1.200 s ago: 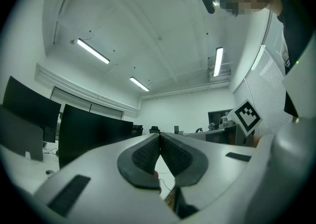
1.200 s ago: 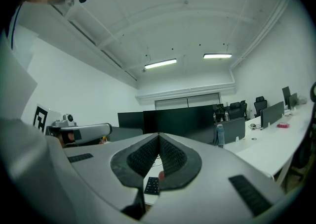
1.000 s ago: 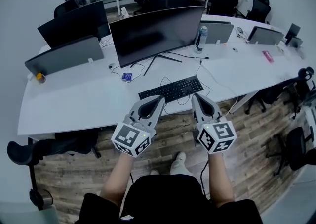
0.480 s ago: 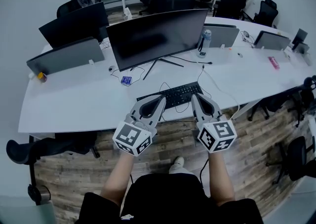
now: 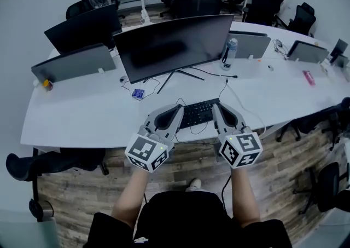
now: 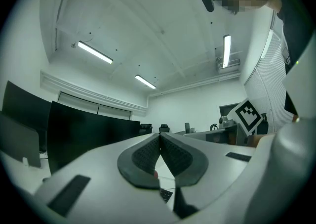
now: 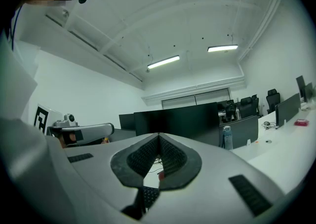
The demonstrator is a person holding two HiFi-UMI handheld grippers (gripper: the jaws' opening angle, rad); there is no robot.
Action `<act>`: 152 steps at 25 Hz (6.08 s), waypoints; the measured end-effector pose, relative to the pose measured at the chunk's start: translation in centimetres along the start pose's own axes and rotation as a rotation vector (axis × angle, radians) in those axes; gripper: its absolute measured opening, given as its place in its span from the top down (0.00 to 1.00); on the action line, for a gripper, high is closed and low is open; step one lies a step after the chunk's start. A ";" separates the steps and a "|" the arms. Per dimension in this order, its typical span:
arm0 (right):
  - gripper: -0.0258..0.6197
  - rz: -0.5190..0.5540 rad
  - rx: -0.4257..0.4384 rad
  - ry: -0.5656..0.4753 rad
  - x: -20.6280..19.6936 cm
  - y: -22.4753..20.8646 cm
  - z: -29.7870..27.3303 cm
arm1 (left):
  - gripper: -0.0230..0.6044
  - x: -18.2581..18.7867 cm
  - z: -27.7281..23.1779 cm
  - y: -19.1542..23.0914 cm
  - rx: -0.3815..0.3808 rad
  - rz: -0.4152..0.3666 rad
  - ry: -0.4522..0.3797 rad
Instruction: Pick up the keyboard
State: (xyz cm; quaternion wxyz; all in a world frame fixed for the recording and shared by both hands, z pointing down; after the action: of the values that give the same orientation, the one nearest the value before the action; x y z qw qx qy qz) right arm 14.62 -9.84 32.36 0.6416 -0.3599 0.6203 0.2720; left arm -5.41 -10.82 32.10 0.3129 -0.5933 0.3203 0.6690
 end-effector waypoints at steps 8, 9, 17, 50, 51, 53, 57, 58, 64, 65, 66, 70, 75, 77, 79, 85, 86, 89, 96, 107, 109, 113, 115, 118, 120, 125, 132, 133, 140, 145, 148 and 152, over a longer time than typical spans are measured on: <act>0.95 -0.024 0.057 0.020 -0.3 -3.1 -1.3 | 0.96 -0.7 -2.1 -0.3 0.065 -0.006 0.023; 0.95 -0.027 0.066 0.022 -0.3 -3.4 -1.4 | 0.96 -0.8 -2.2 -0.4 0.075 -0.008 0.026; 0.95 -0.040 0.128 0.059 -1.1 -5.5 -2.7 | 0.96 -1.7 -3.4 -0.4 0.151 -0.006 0.047; 0.95 -0.076 0.124 0.119 -4.2 -8.4 -9.2 | 0.96 -5.1 -6.7 6.0 0.239 0.024 0.101; 0.95 -0.080 0.115 0.120 -4.3 -8.3 -9.5 | 0.96 -5.2 -6.8 6.6 0.230 0.026 0.107; 0.95 -0.086 0.101 0.127 -4.6 -8.1 -10.2 | 0.96 -5.4 -7.1 7.7 0.217 0.030 0.118; 0.95 -0.102 0.068 0.153 -5.5 -8.2 -11.2 | 0.96 -6.3 -7.9 9.6 0.198 0.043 0.143; 0.95 -0.108 0.057 0.161 -5.8 -8.3 -11.2 | 0.96 -6.7 -8.1 9.9 0.189 0.046 0.153; 0.95 -0.135 0.013 0.210 -8.0 -8.1 -11.8 | 0.96 -8.9 -9.0 11.5 0.143 0.070 0.208; 0.95 -0.140 0.005 0.219 -8.4 -8.1 -11.9 | 0.96 -9.4 -9.1 11.6 0.130 0.071 0.219; 0.95 -0.147 -0.003 0.228 -8.9 -8.2 -11.9 | 0.96 -9.9 -9.3 11.7 0.115 0.073 0.231; 0.95 -0.178 -0.029 0.266 -10.7 -8.1 -12.1 | 0.96 -11.8 -10.0 12.2 0.065 0.071 0.276; 0.95 -0.211 -0.056 0.304 -12.8 -7.8 -12.2 | 0.96 -13.9 -10.5 12.5 0.000 0.066 0.325; 0.95 -0.222 -0.068 0.321 -13.5 -7.7 -12.2 | 0.96 -14.7 -10.6 12.7 -0.023 0.061 0.335; 0.95 -0.229 -0.081 0.337 -14.2 -7.6 -12.2 | 0.96 -15.5 -10.8 12.9 -0.046 0.054 0.347; 0.95 -0.236 -0.119 0.380 -15.9 -7.3 -12.3 | 0.96 -18.2 -11.1 13.8 -0.111 0.035 0.412; 0.95 -0.240 -0.126 0.385 -16.2 -7.3 -12.3 | 0.96 -18.7 -11.1 13.9 -0.127 0.034 0.430; 0.95 -0.253 -0.138 0.399 -17.0 -7.1 -12.5 | 0.96 -20.2 -11.5 14.3 -0.179 0.050 0.499; 0.95 -0.273 -0.155 0.433 -19.0 -6.7 -13.0 | 0.96 -23.7 -13.1 15.7 -0.302 0.044 0.666; 0.95 -0.313 -0.180 0.462 -21.0 -6.4 -13.0 | 0.78 -28.6 -14.5 16.5 -0.435 -0.036 0.841; 0.95 -0.320 -0.183 0.466 -21.3 -6.4 -13.0 | 0.74 -29.5 -14.7 16.5 -0.454 -0.053 0.864; 0.95 -0.327 -0.178 0.478 -21.8 -6.2 -13.2 | 0.62 -31.2 -14.9 16.4 -0.504 -0.062 0.928; 0.95 -0.331 -0.178 0.480 -22.0 -6.1 -13.2 | 0.56 -31.9 -15.0 16.3 -0.528 -0.089 0.957; 0.95 -0.338 -0.183 0.482 -22.1 -6.1 -12.9 | 0.54 -32.9 -15.1 16.1 -0.551 -0.160 0.987; 0.95 -0.343 -0.186 0.485 -22.3 -6.0 -12.6 | 0.50 -33.6 -15.0 16.0 -0.571 -0.198 1.015; 0.95 -0.353 -0.193 0.489 -22.7 -6.0 -12.1 | 0.44 -35.0 -14.7 15.7 -0.624 -0.198 1.076; 0.95 -0.364 -0.196 0.488 -23.0 -6.1 -11.8 | 0.43 -35.4 -14.9 16.0 -0.639 -0.162 1.091; 0.95 -0.367 -0.198 0.489 -23.0 -6.1 -11.8 | 0.43 -35.4 -14.9 16.0 -0.635 -0.158 1.086; 0.95 -0.373 -0.190 0.505 -23.3 -6.0 -11.8 | 0.52 -35.3 -15.2 15.8 -0.661 -0.139 1.136; 0.95 -0.365 -0.190 0.510 -23.1 -6.3 -11.6 | 0.52 -35.0 -15.0 15.6 -0.644 -0.179 1.118; 0.95 -0.363 -0.188 0.513 -23.1 -6.5 -11.4 | 0.52 -34.5 -14.8 15.4 -0.624 -0.220 1.098; 0.95 -0.358 -0.181 0.513 -22.9 -6.7 -11.5 | 0.53 -33.7 -14.5 14.9 -0.593 -0.291 1.061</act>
State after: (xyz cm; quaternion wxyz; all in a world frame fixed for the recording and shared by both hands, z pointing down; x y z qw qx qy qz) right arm 11.17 -20.75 56.19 0.4675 -0.5756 0.6619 0.1095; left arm -5.34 -32.60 65.13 0.0212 -0.9438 0.1488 0.2943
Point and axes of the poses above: the fingertips, and each gripper's own axes: z backward along the fingers, y to its left, x out of its top, the point moved 8 cm from there along z, backward along the fingers, and after that the axes turned 13 degrees about x, right-handed, at the moved point
